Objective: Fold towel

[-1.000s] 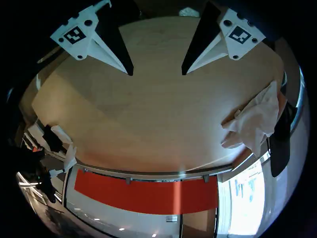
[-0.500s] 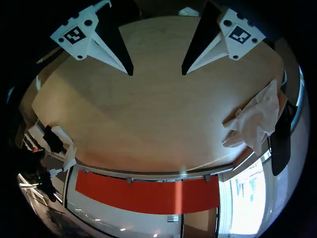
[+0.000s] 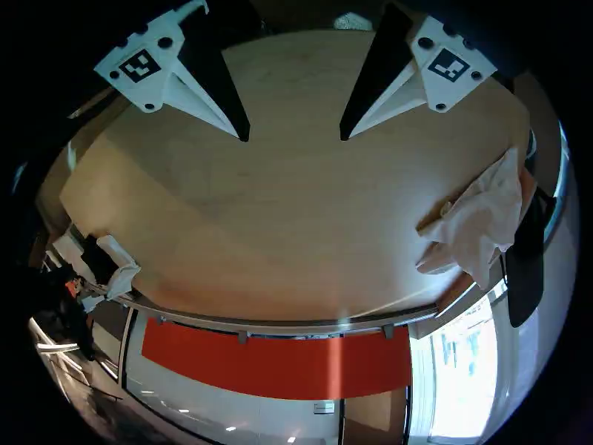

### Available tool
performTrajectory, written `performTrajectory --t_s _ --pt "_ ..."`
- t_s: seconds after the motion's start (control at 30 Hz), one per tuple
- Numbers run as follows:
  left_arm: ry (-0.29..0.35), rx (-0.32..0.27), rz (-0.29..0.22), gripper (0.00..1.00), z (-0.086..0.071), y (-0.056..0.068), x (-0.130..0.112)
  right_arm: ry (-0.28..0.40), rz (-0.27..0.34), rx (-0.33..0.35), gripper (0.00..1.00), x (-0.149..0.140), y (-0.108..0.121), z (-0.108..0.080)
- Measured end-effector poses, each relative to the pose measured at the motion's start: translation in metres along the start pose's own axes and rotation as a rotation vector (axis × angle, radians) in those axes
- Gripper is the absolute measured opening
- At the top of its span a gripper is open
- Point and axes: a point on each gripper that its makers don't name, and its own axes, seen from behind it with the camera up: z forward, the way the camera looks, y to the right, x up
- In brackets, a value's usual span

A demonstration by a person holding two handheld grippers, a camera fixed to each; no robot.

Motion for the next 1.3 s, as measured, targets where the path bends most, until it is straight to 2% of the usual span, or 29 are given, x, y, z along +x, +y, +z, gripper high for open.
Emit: performTrajectory --t_s 0.2,0.43,0.87,1.3 --pt "-0.004 -0.004 0.005 0.90 0.001 0.002 -0.001 -0.052 0.025 -0.010 0.04 -0.037 0.002 0.001" --pt "-0.005 -0.005 0.007 0.90 0.001 0.003 -0.001 -0.093 0.058 -0.020 0.04 -0.064 0.005 0.004" --pt "-0.010 -0.005 0.015 0.90 0.002 0.003 0.002 -0.212 0.100 -0.047 0.04 -0.122 0.007 0.016" --pt "-0.015 -0.027 0.034 0.90 0.013 0.015 0.009 -0.256 0.106 -0.036 0.04 -0.151 -0.002 0.026"
